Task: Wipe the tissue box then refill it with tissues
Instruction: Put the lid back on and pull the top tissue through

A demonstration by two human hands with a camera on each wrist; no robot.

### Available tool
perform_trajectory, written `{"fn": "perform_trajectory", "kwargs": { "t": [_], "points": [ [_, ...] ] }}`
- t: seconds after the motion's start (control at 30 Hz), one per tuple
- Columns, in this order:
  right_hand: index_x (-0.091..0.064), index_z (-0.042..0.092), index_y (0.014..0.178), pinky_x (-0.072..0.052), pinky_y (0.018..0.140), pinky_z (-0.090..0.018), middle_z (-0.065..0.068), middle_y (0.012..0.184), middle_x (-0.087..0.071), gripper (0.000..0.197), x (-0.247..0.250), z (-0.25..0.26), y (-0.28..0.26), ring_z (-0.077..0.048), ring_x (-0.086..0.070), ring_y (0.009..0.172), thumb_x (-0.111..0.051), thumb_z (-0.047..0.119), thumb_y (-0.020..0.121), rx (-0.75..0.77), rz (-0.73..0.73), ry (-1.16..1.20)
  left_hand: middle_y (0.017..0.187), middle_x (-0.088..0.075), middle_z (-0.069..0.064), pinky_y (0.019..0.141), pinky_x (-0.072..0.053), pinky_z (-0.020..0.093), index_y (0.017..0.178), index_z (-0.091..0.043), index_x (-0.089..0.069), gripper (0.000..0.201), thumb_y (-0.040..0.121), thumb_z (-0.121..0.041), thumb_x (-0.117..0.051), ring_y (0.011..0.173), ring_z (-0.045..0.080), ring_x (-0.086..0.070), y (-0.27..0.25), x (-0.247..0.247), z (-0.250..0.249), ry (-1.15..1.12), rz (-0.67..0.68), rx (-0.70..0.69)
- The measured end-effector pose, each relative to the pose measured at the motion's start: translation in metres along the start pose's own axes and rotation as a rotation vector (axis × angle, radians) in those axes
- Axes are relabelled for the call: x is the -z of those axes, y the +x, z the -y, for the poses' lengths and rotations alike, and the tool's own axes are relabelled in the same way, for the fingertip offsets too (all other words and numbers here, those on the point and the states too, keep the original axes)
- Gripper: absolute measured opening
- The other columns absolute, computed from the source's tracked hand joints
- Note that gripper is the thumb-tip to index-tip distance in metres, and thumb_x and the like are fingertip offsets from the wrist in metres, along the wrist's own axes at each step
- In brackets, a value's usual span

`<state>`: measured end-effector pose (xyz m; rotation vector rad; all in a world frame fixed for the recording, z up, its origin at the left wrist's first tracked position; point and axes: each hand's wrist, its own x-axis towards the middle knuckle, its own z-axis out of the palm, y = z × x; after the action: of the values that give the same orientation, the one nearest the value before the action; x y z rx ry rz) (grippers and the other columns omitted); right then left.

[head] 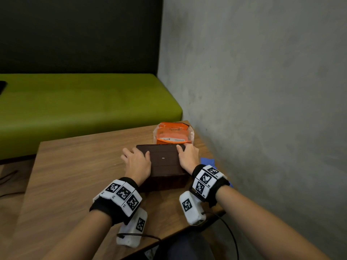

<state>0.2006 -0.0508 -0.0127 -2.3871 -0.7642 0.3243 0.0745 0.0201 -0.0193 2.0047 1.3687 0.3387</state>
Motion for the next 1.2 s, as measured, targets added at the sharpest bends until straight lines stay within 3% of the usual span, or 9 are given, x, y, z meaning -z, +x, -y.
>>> {"fn": "perform_trajectory", "kwargs": {
  "t": [0.1,0.3,0.53,0.63,0.77,0.9,1.0,1.07,1.2],
  "points": [
    [-0.060,0.002,0.104,-0.047,0.081,-0.043,-0.023,0.111,-0.063,0.038,0.001,-0.002,-0.001,-0.042,-0.055,0.104,-0.043,0.035,0.096,0.045,-0.048,-0.086,0.132,-0.036,0.030,0.104,-0.031,0.047,0.124,0.010,-0.035,0.045,0.097,-0.025,-0.036,0.122,0.044,-0.037,0.002,-0.004,0.005,-0.120,0.014,-0.016],
    [-0.061,0.006,0.106,-0.047,0.081,-0.041,-0.020,0.113,-0.063,0.040,0.004,0.001,-0.005,-0.040,-0.057,0.104,-0.038,0.038,0.097,0.041,-0.085,-0.193,0.131,-0.044,0.031,0.097,-0.038,0.046,0.126,0.009,-0.032,0.046,0.096,-0.025,-0.037,0.119,0.043,-0.045,0.003,-0.006,0.006,-0.218,0.006,-0.022],
    [-0.053,0.005,0.118,-0.041,0.094,-0.042,-0.023,0.126,-0.054,0.042,0.012,0.007,0.001,-0.042,-0.049,0.116,-0.028,0.033,0.100,-0.088,0.141,-0.142,0.142,-0.038,0.027,0.108,-0.032,0.043,0.143,0.000,-0.013,0.056,0.098,-0.028,-0.033,0.130,0.041,-0.038,0.008,-0.002,0.008,-0.325,0.136,0.103],
    [-0.042,-0.001,0.129,-0.033,0.104,-0.042,-0.024,0.138,-0.043,0.041,0.013,0.011,0.000,-0.039,-0.040,0.127,-0.019,0.022,0.102,-0.161,0.262,-0.111,0.139,-0.041,0.028,0.107,-0.035,0.044,0.131,0.003,-0.030,0.046,0.098,-0.030,-0.028,0.127,0.041,-0.041,0.012,0.001,0.010,-0.350,0.167,0.168],
    [-0.036,0.000,0.135,-0.031,0.106,-0.039,-0.024,0.143,-0.038,0.055,0.016,0.010,0.000,-0.037,-0.038,0.130,-0.016,0.039,0.101,-0.227,0.292,-0.077,0.139,-0.042,0.026,0.104,-0.034,0.043,0.130,0.001,-0.035,0.052,0.097,-0.038,-0.028,0.127,0.040,-0.041,0.008,0.003,0.008,-0.382,0.146,0.151],
    [-0.037,0.003,0.137,-0.031,0.105,-0.039,-0.023,0.137,-0.048,0.063,0.031,0.009,-0.005,-0.038,-0.040,0.128,-0.017,0.049,0.098,-0.161,0.141,0.156,0.117,-0.054,0.022,0.085,-0.034,0.036,0.107,-0.001,-0.046,0.048,0.096,-0.043,-0.027,0.106,0.032,-0.050,0.004,0.015,0.002,-0.527,-0.029,0.032],
    [-0.060,0.007,0.096,-0.042,0.096,-0.039,-0.021,0.111,-0.065,0.053,0.040,0.003,-0.009,-0.035,-0.056,0.108,-0.029,0.050,0.096,-0.081,-0.057,0.359,0.096,-0.051,0.014,0.087,-0.037,0.040,0.079,-0.009,-0.044,0.041,0.095,-0.044,-0.030,0.094,0.026,-0.049,0.008,0.023,0.004,-0.664,-0.215,0.023],
    [-0.056,0.009,0.086,-0.047,0.090,-0.043,-0.019,0.102,-0.066,0.045,0.040,-0.004,-0.016,-0.033,-0.059,0.100,-0.042,0.051,0.092,-0.088,-0.087,0.426,0.093,-0.053,0.012,0.089,-0.042,0.046,0.074,-0.014,-0.044,0.035,0.088,-0.046,-0.047,0.097,0.032,-0.055,0.006,0.021,0.010,-0.693,-0.250,-0.032],
    [-0.047,0.013,0.126,-0.044,0.097,-0.040,-0.013,0.111,-0.057,0.054,0.031,-0.021,-0.031,-0.026,-0.054,0.108,-0.063,0.041,0.083,0.039,-0.039,0.352,0.119,-0.046,0.002,0.099,-0.042,0.031,0.118,-0.011,-0.049,0.059,0.069,-0.029,-0.077,0.110,0.015,-0.049,-0.017,0.008,0.020,-0.517,-0.176,-0.340]
  ]
}}
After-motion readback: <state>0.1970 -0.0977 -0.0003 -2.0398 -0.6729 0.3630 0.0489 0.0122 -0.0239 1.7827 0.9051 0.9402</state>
